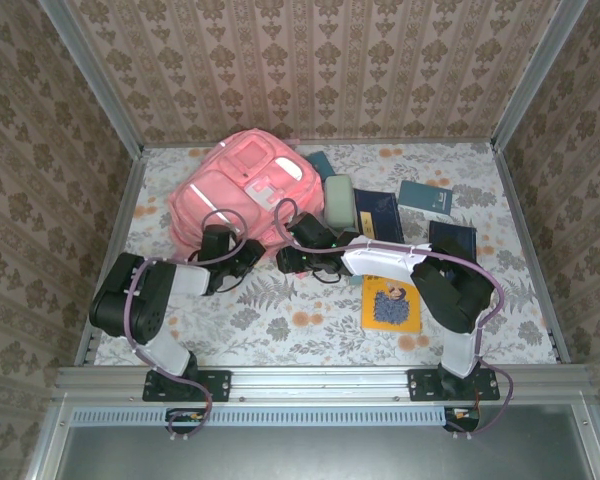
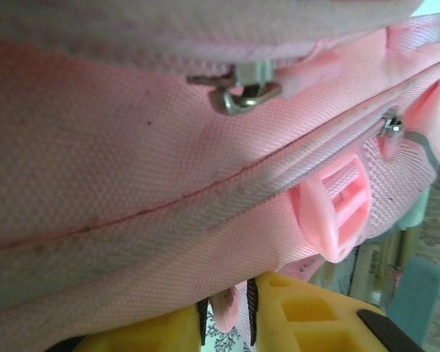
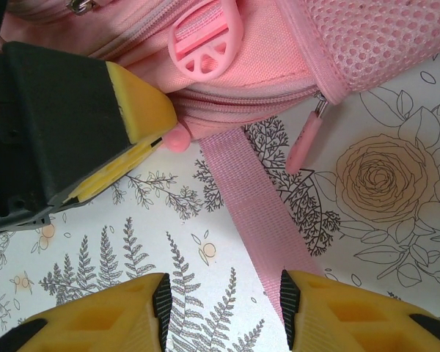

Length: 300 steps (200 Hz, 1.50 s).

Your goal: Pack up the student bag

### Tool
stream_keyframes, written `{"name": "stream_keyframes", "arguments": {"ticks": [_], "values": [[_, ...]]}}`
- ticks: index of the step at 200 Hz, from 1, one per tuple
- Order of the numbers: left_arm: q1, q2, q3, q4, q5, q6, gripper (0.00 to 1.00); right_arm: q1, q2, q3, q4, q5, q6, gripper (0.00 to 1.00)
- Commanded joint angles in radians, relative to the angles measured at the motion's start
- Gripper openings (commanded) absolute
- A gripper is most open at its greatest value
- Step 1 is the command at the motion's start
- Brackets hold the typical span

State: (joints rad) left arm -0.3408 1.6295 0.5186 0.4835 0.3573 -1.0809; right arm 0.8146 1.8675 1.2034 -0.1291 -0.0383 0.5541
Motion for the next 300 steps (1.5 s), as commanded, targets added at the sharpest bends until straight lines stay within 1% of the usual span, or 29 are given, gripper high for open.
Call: {"name": "stream_keyframes", "arguments": {"ticks": [1, 44, 63, 72, 93, 126, 141, 152, 171, 191, 212, 228, 232, 256, 280, 300], "values": [[-0.013, 0.016, 0.031, -0.181, -0.071, 0.043, 0.21, 0.007, -0.002, 0.001, 0.019, -0.005, 0.010, 0.47], [-0.043, 0.034, 0.083, -0.275, -0.127, 0.061, 0.16, 0.008, -0.013, -0.013, 0.023, 0.002, 0.014, 0.47], [-0.046, 0.037, 0.094, -0.288, -0.136, 0.059, 0.07, 0.008, -0.019, -0.019, 0.019, 0.009, 0.015, 0.47], [-0.046, 0.029, 0.099, -0.301, -0.143, 0.058, 0.00, 0.008, -0.020, -0.021, 0.019, 0.010, 0.014, 0.47], [-0.047, -0.010, 0.113, -0.359, -0.159, 0.069, 0.00, 0.008, -0.019, -0.016, 0.011, 0.015, 0.015, 0.47], [-0.057, -0.080, 0.181, -0.575, -0.213, 0.166, 0.00, -0.003, -0.011, 0.015, 0.009, 0.000, 0.044, 0.49], [-0.065, -0.095, 0.211, -0.662, -0.227, 0.221, 0.00, -0.021, 0.000, 0.033, 0.025, -0.033, 0.087, 0.54], [-0.069, -0.090, 0.233, -0.707, -0.216, 0.263, 0.00, -0.039, 0.017, 0.048, 0.046, -0.069, 0.120, 0.55], [-0.091, -0.075, 0.270, -0.767, -0.208, 0.336, 0.00, -0.065, 0.055, 0.077, 0.079, -0.127, 0.191, 0.56], [-0.109, -0.079, 0.296, -0.827, -0.243, 0.386, 0.00, -0.080, 0.091, 0.121, 0.084, -0.151, 0.239, 0.56], [-0.109, -0.093, 0.304, -0.874, -0.272, 0.426, 0.00, -0.087, 0.125, 0.161, 0.079, -0.159, 0.281, 0.56], [-0.109, -0.097, 0.313, -0.886, -0.265, 0.460, 0.00, -0.089, 0.155, 0.184, 0.095, -0.180, 0.327, 0.56], [-0.137, -0.097, 0.316, -0.887, -0.264, 0.464, 0.00, -0.089, 0.163, 0.189, 0.099, -0.186, 0.339, 0.56], [-0.154, -0.082, 0.340, -0.901, -0.264, 0.478, 0.00, -0.090, 0.212, 0.221, 0.096, -0.186, 0.416, 0.55], [-0.174, -0.072, 0.359, -0.919, -0.276, 0.491, 0.00, -0.090, 0.244, 0.257, 0.002, -0.135, 0.465, 0.53], [-0.200, -0.069, 0.375, -0.921, -0.270, 0.506, 0.00, -0.089, 0.234, 0.241, -0.027, -0.099, 0.477, 0.53]]}}
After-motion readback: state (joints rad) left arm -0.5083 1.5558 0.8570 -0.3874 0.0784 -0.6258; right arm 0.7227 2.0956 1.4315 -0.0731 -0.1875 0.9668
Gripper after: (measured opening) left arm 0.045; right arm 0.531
